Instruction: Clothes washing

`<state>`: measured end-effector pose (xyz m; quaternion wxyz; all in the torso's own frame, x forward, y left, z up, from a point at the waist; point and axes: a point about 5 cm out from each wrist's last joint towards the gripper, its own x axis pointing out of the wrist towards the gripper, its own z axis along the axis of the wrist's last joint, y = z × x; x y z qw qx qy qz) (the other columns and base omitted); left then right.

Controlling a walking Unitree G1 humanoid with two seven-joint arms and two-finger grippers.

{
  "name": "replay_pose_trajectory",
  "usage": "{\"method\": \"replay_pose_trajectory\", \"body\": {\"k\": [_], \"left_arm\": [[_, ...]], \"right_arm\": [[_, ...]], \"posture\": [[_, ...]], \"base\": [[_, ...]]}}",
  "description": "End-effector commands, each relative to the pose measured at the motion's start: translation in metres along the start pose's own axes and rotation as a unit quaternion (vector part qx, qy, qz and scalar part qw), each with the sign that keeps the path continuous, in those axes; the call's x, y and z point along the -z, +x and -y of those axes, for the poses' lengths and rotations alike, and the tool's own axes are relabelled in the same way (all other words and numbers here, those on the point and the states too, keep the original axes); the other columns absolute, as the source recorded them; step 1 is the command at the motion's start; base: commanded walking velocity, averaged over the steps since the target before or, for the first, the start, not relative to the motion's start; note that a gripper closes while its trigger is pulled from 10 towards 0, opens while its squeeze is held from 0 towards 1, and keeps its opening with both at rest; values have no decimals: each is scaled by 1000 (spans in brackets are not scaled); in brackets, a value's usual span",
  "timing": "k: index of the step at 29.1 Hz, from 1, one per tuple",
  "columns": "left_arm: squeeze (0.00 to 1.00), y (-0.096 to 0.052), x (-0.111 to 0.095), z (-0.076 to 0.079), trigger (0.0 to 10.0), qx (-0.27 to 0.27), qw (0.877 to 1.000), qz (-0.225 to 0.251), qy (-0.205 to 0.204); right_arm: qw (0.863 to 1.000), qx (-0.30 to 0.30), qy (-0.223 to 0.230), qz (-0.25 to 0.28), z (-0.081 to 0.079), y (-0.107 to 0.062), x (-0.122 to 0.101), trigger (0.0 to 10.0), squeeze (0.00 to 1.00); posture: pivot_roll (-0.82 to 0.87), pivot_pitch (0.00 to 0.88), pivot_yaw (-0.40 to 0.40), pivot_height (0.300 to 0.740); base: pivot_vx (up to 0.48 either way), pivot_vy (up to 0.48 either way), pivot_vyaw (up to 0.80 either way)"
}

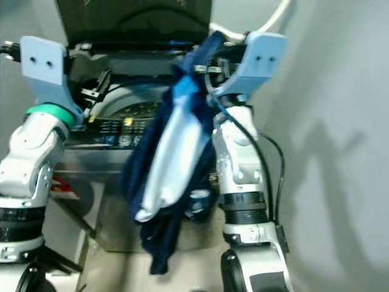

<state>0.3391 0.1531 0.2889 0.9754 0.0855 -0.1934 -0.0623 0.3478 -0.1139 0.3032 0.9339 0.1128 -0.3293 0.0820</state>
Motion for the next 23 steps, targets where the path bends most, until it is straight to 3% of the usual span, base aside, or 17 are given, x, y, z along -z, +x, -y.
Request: {"method": "replay_pose_trajectory", "body": {"k": [1,4,20,23], "left_arm": [[0,-2,3,-5,10000,-10,1000,-1,5],[0,-2,2,-6,10000,-16,1000,5,6],[0,-2,1,-6,10000,-19,1000,9,7],[0,-2,1,-6,10000,-19,1000,8,6]], "right_arm": [[1000,-24,3,16,-11,2,-5,10000,0],[999,-32,2,17,-13,1,-5,10000,0],[999,-53,0,8,-19,0,-2,10000,0],[999,-48,3,3,-18,0,-1,10000,0]], "posture": [[80,0,63,740],[80,0,62,740],[78,0,57,740],[78,0,57,740]], "base": [[0,0,0],[0,0,0],[480,0,0],[385,0,-763]]}}
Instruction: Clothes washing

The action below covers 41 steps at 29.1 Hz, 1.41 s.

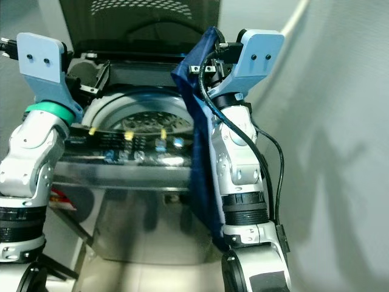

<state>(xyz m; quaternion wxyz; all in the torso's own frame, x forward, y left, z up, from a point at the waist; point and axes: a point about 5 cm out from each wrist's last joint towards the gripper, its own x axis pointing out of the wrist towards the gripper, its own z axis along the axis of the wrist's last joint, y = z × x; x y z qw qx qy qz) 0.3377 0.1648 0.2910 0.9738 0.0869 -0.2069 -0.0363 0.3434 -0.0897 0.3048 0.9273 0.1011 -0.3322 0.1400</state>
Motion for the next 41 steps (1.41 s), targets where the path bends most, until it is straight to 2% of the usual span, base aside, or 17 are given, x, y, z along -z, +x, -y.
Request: {"method": "replay_pose_trajectory", "body": {"k": [1,5,33,41], "left_arm": [[0,0,2,5,10000,9,1000,-3,-2],[0,0,2,7,10000,16,1000,-2,-2],[0,-2,-2,15,10000,41,999,3,-20],[0,-3,-2,13,10000,33,999,0,-22]], "right_arm": [[1000,14,-6,3,8,0,-3,10000,0],[1000,23,-6,3,10,0,-3,10000,0],[1000,12,-9,7,8,0,-3,10000,0],[1000,12,-8,5,9,-1,-3,10000,0]], "posture": [[79,0,57,740],[79,0,56,740],[80,0,54,740],[80,0,51,740]], "base": [[266,0,-800],[67,0,-800],[0,0,0],[0,0,0]]}}
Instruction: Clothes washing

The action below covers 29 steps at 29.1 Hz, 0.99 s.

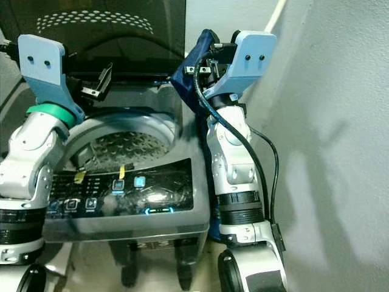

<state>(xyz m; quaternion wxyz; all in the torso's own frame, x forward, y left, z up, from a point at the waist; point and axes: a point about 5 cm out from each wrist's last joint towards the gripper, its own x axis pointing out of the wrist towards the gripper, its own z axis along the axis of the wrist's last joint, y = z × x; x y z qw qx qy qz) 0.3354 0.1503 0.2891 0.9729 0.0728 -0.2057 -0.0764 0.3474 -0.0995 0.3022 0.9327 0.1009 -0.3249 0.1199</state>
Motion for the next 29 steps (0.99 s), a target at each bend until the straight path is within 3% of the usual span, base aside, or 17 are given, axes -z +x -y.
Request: {"method": "replay_pose_trajectory", "body": {"k": [1,18,29], "left_arm": [[0,-2,0,-2,10000,-4,1000,-4,-1],[0,-2,1,-4,10000,-10,1000,-6,-3],[0,-3,1,-3,10000,-8,1000,-8,8]], "right_arm": [[1000,-7,-1,11,-2,0,-4,10000,0],[1000,-8,0,7,-2,-1,-2,10000,0],[1000,-8,0,7,-3,-1,-2,10000,0]], "posture": [[80,0,51,740],[80,0,50,740],[81,0,50,740]], "base": [[0,401,0],[0,475,0],[0,22,0]]}}
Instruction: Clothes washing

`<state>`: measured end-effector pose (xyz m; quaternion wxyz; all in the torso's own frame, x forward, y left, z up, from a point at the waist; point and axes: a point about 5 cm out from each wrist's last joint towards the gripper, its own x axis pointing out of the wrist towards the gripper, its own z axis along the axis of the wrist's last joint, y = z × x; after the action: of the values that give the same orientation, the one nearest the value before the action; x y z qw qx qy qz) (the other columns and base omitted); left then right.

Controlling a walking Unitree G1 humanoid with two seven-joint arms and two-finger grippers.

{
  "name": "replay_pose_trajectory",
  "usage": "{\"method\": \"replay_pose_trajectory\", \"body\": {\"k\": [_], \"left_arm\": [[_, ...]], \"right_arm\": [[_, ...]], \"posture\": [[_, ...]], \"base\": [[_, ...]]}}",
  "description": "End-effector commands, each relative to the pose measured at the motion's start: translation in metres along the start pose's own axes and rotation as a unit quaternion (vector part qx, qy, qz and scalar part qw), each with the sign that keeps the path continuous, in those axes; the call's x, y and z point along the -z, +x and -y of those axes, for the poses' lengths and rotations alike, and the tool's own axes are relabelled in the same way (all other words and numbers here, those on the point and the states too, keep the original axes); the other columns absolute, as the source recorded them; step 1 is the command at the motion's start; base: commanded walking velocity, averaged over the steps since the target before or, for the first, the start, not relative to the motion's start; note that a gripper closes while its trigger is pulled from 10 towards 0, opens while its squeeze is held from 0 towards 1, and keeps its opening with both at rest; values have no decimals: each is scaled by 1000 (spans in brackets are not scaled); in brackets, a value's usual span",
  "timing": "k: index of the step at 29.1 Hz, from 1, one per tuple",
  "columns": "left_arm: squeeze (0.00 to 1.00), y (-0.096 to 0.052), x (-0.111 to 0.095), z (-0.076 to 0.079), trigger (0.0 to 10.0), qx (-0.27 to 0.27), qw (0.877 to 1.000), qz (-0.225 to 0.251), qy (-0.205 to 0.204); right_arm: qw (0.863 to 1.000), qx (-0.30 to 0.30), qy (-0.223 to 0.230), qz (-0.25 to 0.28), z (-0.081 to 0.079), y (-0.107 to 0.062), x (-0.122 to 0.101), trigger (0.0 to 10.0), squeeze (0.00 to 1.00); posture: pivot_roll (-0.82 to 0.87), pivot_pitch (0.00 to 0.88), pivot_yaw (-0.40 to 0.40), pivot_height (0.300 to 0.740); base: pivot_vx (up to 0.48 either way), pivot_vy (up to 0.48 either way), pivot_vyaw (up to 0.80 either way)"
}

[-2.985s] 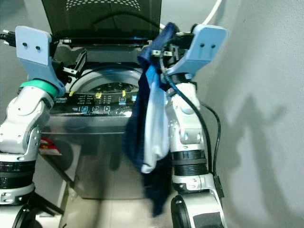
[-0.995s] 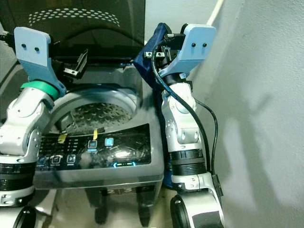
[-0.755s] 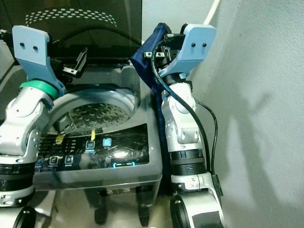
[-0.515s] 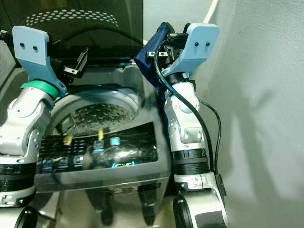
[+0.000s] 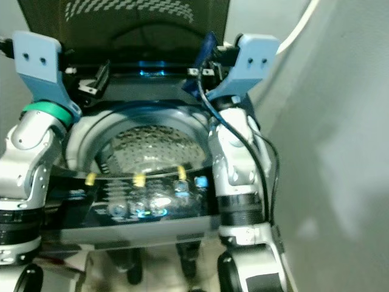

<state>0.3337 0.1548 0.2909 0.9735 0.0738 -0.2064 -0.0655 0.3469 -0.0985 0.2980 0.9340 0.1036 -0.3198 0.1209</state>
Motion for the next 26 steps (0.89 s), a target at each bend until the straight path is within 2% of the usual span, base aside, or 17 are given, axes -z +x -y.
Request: {"method": "replay_pose_trajectory", "body": {"k": [1,9,11,13,14,16,18,19,20,22,24,25,26], "left_arm": [[0,-1,3,1,10000,4,1000,-8,4],[0,0,0,2,10000,9,1000,1,12],[0,0,-16,4,10000,33,997,52,39],[0,1,-21,5,10000,40,996,65,44],[0,0,-30,9,10000,73,992,82,55],[0,-1,-31,10,10000,81,992,84,57],[0,-5,-31,17,10000,132,987,79,57],[0,-5,-31,17,10000,132,987,79,57],[0,-13,-29,23,10000,184,981,64,26],[0,-13,-29,23,10000,184,981,64,26],[0,-35,-24,36,10000,300,953,26,-43],[0,-35,-24,36,10000,300,953,26,-43],[0,-44,-21,44,10000,344,936,15,-67]], "right_arm": [[1000,-9,-3,12,-2,3,-6,10000,0],[1000,-12,-8,14,-3,3,-6,10000,0],[999,-34,-27,28,-5,6,-14,10000,0],[998,-43,-31,34,-6,7,-18,10000,0],[995,-80,-34,57,-12,13,-32,10000,0],[994,-88,-35,62,-13,14,-35,10000,0],[990,-113,-37,78,-18,19,-46,10000,0],[990,-113,-37,78,-18,19,-46,10000,0],[985,-137,-32,95,-22,24,-57,10000,0],[985,-137,-32,95,-22,24,-57,10000,0],[971,-188,-5,146,-28,41,-92,10000,0],[971,-188,-5,146,-28,41,-92,10000,0],[960,-212,15,182,-32,52,-117,10000,0]], "posture": [[81,0,51,740],[82,0,50,740],[82,0,50,740],[82,0,50,740],[82,0,50,740],[82,0,50,740],[78,0,52,740],[78,0,52,740],[76,0,54,740],[76,0,54,740],[64,0,58,740],[64,0,58,740],[55,0,58,740]], "base": [[0,0,0],[0,0,0],[0,0,0],[0,0,0],[0,0,0],[0,0,0],[0,0,0],[0,0,0],[0,0,0],[0,0,0],[0,0,0],[0,0,0],[0,0,0]]}}
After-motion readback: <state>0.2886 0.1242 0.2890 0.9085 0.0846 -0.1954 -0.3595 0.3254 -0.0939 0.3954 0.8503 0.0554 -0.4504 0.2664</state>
